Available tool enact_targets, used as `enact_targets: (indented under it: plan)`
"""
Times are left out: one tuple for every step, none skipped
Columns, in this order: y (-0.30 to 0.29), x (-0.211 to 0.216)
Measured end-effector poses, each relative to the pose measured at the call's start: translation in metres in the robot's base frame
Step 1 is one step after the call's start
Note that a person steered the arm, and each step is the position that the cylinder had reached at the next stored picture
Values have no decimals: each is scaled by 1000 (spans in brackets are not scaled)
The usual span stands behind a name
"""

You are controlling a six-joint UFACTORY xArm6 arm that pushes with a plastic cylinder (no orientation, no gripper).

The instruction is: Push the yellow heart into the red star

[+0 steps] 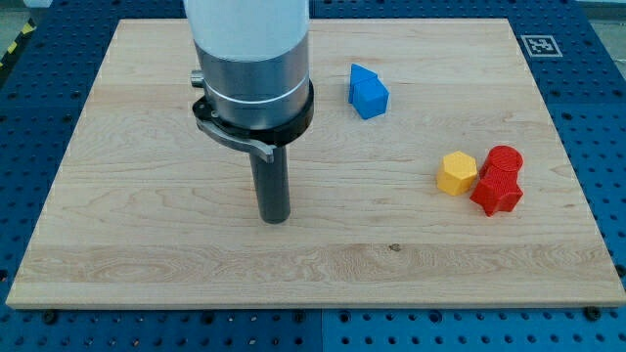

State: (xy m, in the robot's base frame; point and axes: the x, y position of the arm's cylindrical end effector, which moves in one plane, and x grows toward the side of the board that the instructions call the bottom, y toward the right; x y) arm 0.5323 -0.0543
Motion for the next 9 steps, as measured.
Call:
enact_targets:
  plan:
    - [-58,-1]
    - [-70,-25]
    - [-3,-28]
    - [84,-28]
    - [103,-28]
    - [61,-32]
    - [67,-51]
    - [89,-53]
    - [137,-43]
